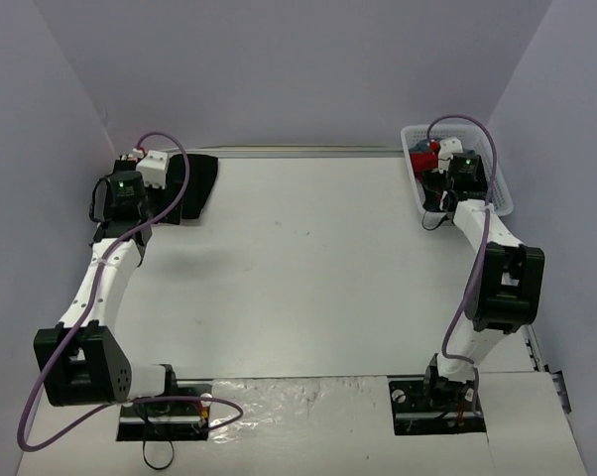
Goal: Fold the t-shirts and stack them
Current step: Grab crumpled tshirt from bin with the right arm
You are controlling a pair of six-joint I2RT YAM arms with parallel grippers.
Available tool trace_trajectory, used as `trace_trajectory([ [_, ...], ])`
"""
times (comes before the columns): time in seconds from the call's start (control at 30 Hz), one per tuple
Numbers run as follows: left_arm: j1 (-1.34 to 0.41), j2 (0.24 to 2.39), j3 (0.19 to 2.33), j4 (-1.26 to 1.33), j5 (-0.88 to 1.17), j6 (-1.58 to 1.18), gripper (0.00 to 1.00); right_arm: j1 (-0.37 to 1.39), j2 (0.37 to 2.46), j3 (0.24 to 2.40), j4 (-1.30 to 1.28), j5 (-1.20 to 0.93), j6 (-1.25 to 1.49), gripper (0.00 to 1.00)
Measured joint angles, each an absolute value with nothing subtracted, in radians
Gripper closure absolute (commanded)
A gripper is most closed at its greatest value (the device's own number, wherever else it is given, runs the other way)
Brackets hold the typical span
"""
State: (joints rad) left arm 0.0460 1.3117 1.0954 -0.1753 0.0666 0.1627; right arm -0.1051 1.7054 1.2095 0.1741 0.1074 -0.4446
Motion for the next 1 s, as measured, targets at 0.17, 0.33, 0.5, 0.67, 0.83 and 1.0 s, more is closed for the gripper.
trace_trajectory([
  [0.17, 0.046, 1.313, 1.069, -0.178, 0.061, 0.159, 0.06, -0.146, 1.834, 1.321, 0.173, 0.139, -0.439, 0.00],
  [0.33, 0.045, 1.321, 1.067, -0.176, 0.065, 0.160, 0.06, -0.165, 1.923, 1.427, 0.155, 0.152, -0.428, 0.03],
  [0.5, 0.043, 1.354, 1.067, -0.176, 0.086, 0.157, 0.06, -0.171, 1.980, 1.477, 0.124, 0.136, -0.414, 0.05],
  [0.67, 0.039, 1.386, 1.067, -0.181, 0.102, 0.156, 0.06, -0.171, 1.995, 1.480, 0.084, 0.068, -0.396, 0.07],
  [0.83, 0.039, 1.390, 1.067, -0.183, 0.108, 0.156, 0.06, -0.171, 1.995, 1.499, 0.060, 0.005, -0.378, 0.08],
  [1.0, 0.039, 1.390, 1.067, -0.183, 0.116, 0.156, 0.06, -0.171, 2.029, 1.555, 0.036, -0.044, -0.364, 0.32],
])
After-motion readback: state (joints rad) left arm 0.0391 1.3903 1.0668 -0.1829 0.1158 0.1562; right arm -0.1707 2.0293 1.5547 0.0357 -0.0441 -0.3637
